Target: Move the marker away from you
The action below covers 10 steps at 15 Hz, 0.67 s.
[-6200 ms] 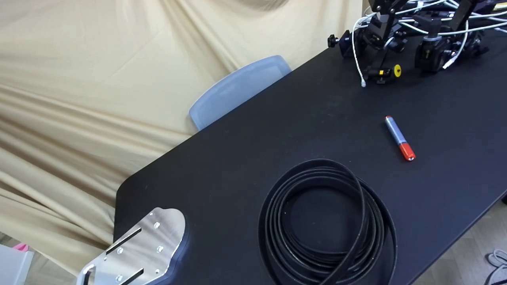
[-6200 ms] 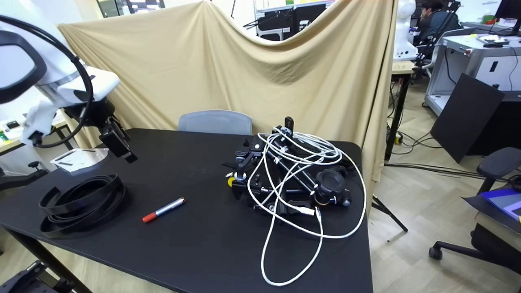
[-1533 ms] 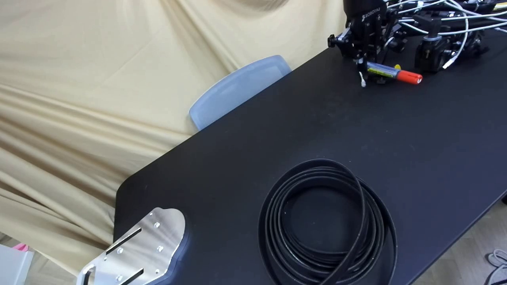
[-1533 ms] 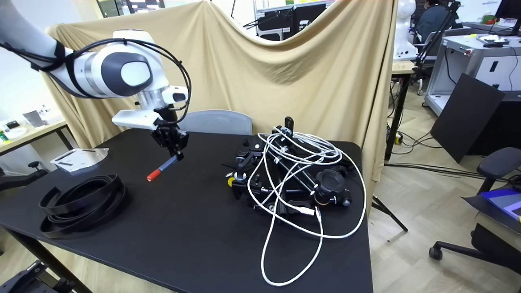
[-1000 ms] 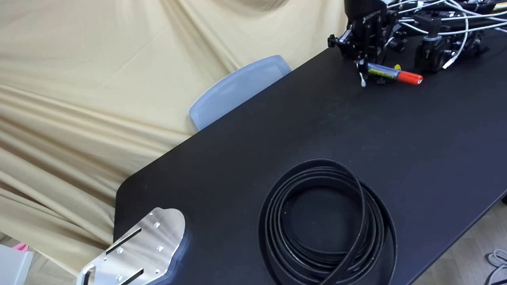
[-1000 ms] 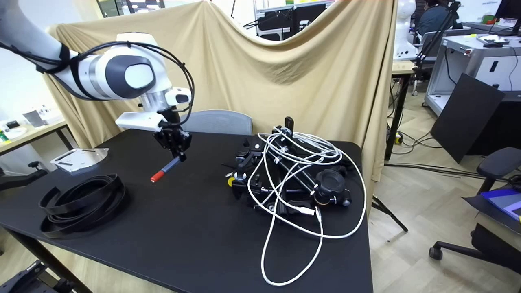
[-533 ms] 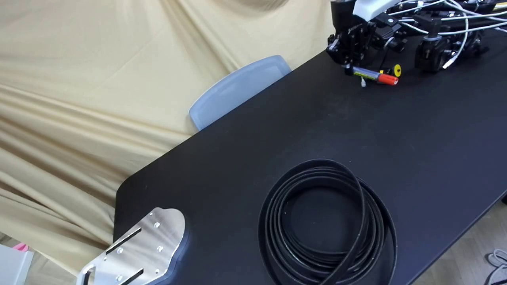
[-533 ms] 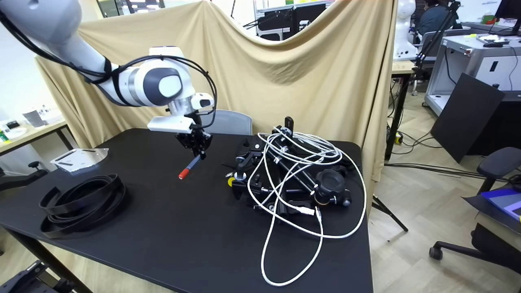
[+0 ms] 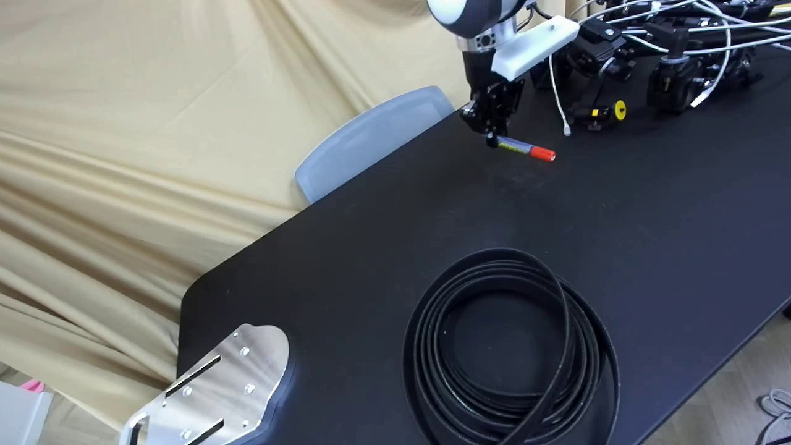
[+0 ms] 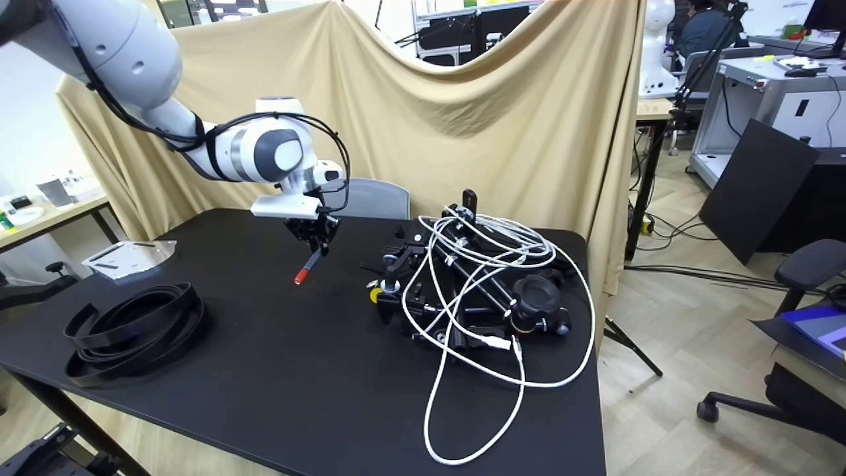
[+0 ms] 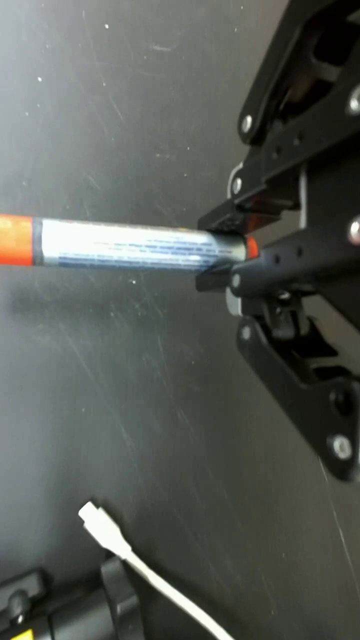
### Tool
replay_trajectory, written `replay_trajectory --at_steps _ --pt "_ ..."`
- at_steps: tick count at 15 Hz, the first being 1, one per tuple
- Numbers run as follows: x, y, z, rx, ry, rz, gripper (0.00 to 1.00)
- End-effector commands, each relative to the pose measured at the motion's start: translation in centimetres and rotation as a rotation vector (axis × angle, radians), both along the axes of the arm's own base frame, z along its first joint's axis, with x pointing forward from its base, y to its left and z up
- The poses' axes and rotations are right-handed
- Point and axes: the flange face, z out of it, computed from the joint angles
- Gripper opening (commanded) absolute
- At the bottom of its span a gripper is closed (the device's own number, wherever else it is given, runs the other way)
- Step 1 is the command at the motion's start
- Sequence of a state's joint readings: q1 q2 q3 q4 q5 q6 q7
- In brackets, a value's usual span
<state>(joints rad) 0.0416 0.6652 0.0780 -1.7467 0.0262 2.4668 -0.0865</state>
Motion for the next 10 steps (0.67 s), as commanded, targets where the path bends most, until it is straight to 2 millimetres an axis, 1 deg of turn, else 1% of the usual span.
replay_trajectory --at_steps 1,4,10 --pt "1.5 1.9 -0.9 0.030 0.031 0.029 0.06" --pt "1.5 2.8 -1.9 0.046 0.051 0.033 0.06" --pt "1.4 3.4 -3.7 0.051 0.055 0.011 0.06"
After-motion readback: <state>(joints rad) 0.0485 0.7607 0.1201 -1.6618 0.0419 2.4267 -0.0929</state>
